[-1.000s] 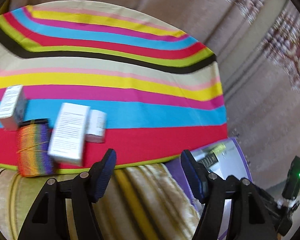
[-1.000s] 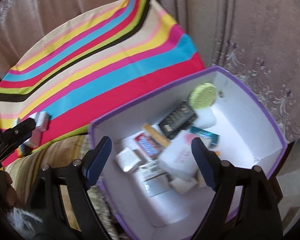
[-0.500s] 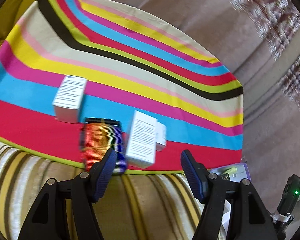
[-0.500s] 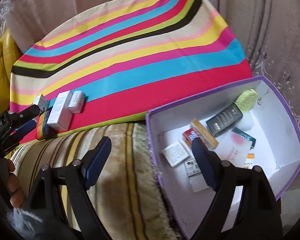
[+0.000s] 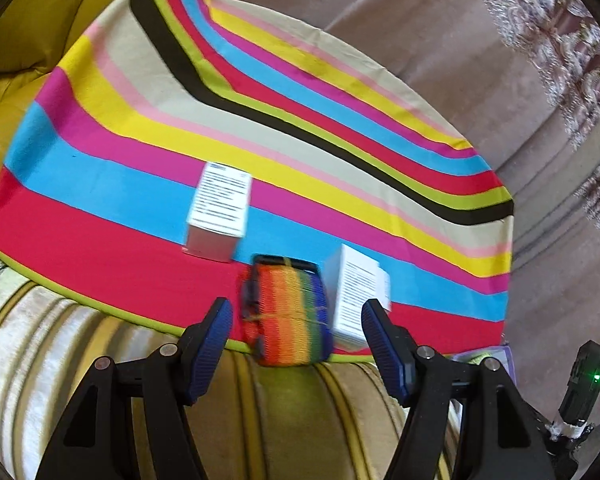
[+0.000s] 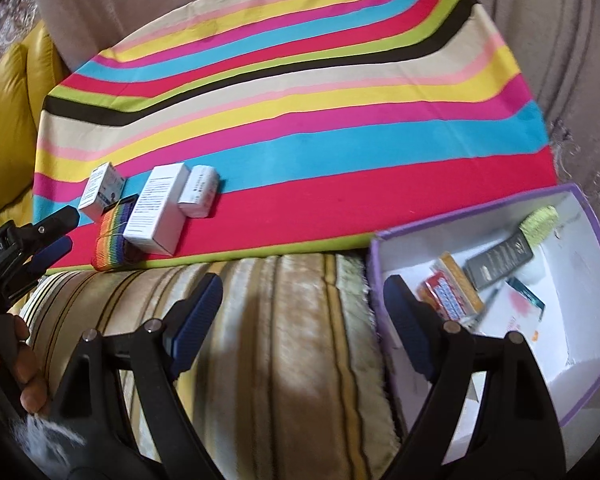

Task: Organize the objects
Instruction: 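Move both tools back to the remaining boxes on the cloth, then grasp a white medicine box with the left tool while the right tool grasps a white cylinder box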

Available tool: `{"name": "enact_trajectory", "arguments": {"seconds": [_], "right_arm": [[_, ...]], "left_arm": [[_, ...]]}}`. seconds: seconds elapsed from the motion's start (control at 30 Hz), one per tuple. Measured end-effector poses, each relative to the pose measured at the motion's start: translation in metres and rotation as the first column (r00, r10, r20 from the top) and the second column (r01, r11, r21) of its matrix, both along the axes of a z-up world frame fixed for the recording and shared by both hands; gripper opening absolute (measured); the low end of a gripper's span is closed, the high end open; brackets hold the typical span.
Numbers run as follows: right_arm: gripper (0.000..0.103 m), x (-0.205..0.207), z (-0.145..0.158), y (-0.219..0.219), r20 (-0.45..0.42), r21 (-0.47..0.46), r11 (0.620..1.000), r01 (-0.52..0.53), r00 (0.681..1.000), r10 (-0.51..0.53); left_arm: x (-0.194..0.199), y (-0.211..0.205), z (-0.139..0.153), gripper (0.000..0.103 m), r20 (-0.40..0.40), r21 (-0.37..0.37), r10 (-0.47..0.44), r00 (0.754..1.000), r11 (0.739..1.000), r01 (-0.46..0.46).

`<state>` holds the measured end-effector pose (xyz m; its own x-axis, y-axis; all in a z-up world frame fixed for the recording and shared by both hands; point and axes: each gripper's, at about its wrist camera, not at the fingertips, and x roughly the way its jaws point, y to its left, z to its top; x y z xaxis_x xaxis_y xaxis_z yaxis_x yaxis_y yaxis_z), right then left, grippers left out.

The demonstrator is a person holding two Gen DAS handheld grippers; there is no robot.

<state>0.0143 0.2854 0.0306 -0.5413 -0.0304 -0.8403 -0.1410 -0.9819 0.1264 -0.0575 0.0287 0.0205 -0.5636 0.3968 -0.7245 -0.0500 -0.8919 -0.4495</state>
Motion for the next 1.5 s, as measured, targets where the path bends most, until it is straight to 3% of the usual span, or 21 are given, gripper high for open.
{"name": "enact_trajectory", "arguments": {"seconds": [0.27, 0.43, 0.6, 0.87, 0.97, 1.23, 1.33, 1.5], "right_arm": [[0.085, -0.034, -0.005, -0.017, 0.020, 0.046, 0.987, -0.154, 0.988, 0.153], [0.085, -0.055, -0.009, -0.024, 0.022, 0.121, 0.950, -0.286, 0.958, 0.286], [0.085, -0.074, -0.020, -0.035, 0.042, 0.132, 0.873, -0.469, 0.883, 0.468], [0.085, -0.103, -0.029, -0.050, 0.058, 0.141, 0.742, -0.656, 0.754, 0.655], [0.085, -0.114, -0.034, -0.054, 0.069, 0.144, 0.702, -0.697, 0.715, 0.696], [0.085, -0.129, -0.043, -0.072, 0.089, 0.137, 0.572, -0.809, 0.585, 0.806], [0.085, -0.136, -0.045, -0.078, 0.104, 0.141, 0.508, -0.849, 0.523, 0.846], [0.085, -0.139, -0.052, -0.089, 0.139, 0.130, 0.376, -0.917, 0.392, 0.909]], "left_arm": [[-0.023, -0.018, -0.005, 0.068, 0.012, -0.058, 0.048, 0.999, 0.997, -0.047], [-0.044, -0.016, -0.008, 0.068, 0.013, -0.118, 0.041, 0.999, 0.992, -0.039], [-0.065, -0.013, -0.012, 0.068, 0.029, -0.181, 0.026, 0.999, 0.983, -0.020], [-0.093, -0.005, -0.030, 0.067, 0.089, -0.262, -0.001, 0.996, 0.965, 0.025], [-0.099, -0.001, -0.033, 0.044, 0.090, -0.281, -0.020, 0.996, 0.959, 0.044], [-0.101, -0.001, -0.035, 0.043, 0.057, -0.280, -0.018, 0.998, 0.960, 0.034], [-0.101, -0.002, -0.035, 0.043, 0.053, -0.278, -0.016, 0.998, 0.960, 0.030], [-0.101, -0.003, -0.036, 0.043, 0.048, -0.266, -0.010, 0.999, 0.964, 0.023]]}}
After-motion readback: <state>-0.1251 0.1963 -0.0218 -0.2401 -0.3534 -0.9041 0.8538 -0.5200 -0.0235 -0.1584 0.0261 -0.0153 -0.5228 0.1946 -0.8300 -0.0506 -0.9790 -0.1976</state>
